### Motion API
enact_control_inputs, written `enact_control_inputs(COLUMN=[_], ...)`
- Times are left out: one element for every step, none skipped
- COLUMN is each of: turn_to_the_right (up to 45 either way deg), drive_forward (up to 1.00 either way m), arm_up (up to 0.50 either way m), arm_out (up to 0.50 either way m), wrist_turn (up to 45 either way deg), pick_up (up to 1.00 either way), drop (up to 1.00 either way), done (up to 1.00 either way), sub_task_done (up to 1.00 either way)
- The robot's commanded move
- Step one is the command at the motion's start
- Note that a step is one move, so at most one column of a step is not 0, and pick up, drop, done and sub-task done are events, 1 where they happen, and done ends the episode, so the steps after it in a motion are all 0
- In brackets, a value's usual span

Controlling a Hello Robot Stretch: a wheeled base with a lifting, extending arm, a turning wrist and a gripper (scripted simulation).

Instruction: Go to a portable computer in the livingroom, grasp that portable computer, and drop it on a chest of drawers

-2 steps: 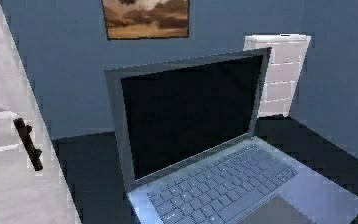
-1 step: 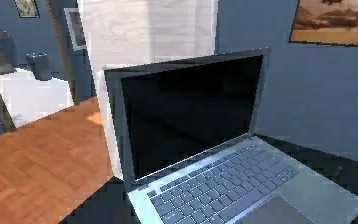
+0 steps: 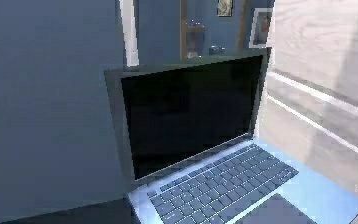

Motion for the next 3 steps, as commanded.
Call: enact_control_inputs(turn_to_the_right=[-27.0,0.0,-45.0], drive_forward=[0.00,0.60,0.00], arm_up=[0.00,0.00,0.00], arm_out=[0.00,0.00,0.00], wrist_turn=[0.0,0.0,0.0], pick_up=[0.00,0.00,0.00], drop=[0.00,0.00,0.00], done=[0.00,0.00,0.00], sub_task_done=[0.00,0.00,0.00])
